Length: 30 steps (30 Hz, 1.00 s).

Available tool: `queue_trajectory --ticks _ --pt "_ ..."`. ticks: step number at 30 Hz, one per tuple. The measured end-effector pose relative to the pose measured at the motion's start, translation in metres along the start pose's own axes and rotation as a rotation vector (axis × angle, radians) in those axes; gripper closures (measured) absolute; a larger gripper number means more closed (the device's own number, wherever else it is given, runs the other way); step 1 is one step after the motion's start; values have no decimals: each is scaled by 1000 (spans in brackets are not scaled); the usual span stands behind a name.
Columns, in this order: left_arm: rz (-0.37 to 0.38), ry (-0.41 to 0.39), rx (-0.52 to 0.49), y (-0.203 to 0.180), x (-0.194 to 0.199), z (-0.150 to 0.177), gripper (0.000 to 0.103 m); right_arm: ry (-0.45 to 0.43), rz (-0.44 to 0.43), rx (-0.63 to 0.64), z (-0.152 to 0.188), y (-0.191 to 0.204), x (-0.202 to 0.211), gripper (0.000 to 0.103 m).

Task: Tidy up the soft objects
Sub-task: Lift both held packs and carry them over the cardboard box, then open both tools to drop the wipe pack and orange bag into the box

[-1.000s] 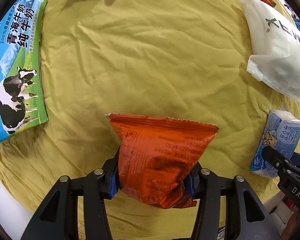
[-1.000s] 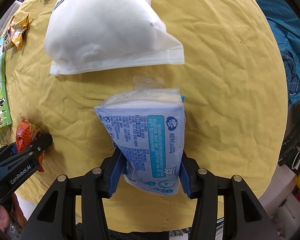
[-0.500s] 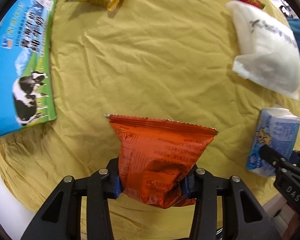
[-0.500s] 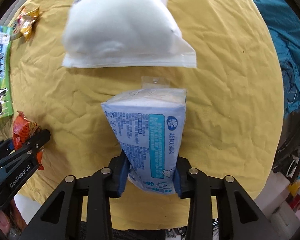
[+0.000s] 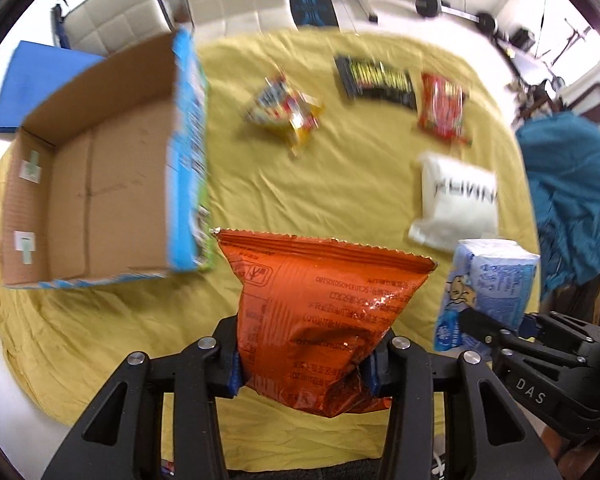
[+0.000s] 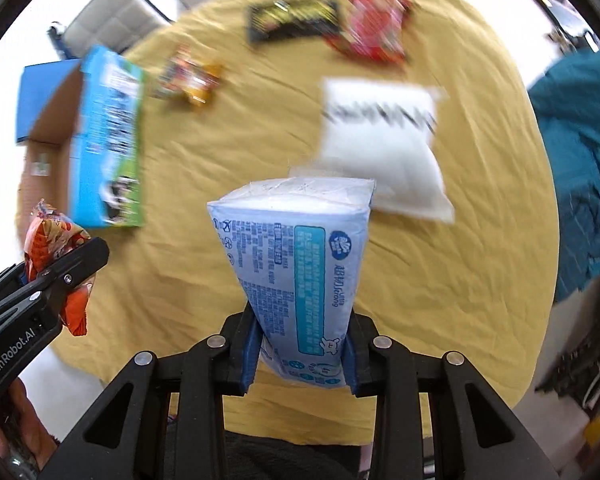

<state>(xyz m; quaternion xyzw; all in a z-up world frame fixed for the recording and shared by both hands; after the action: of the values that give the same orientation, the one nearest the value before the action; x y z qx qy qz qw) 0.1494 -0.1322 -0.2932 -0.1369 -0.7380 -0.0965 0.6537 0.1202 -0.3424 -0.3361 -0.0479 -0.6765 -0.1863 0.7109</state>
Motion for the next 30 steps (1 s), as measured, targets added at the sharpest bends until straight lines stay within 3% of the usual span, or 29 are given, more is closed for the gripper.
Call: queue_trajectory --ticks 8,12,20,24,30 --pt "43 -64 46 78 45 -37 62 -83 -113 98 -30 98 59 68" --pt "46 -69 97 137 43 -54 62 -95 -134 139 -43 161 58 68" --pt "85 -4 189 248 5 -80 62 -44 -127 172 -76 280 3 68" --pt "162 54 220 286 -32 -99 62 -17 -96 159 -98 311 -36 68" --pt "265 145 240 310 -95 -118 62 33 -16 154 -129 336 -101 68"
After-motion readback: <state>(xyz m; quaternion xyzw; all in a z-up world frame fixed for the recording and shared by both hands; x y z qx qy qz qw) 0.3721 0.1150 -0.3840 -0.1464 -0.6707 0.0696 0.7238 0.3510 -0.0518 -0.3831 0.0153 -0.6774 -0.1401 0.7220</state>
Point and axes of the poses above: each gripper's, at about its wrist camera, not at the fingertips, and x roughly against the way its jaws point, y to its left, z to its underside, the point moved 3 cm from there along -x, roughly the way its jaws point, and after that the axes turned 9 degrees about -x, right-handed, at the moved point
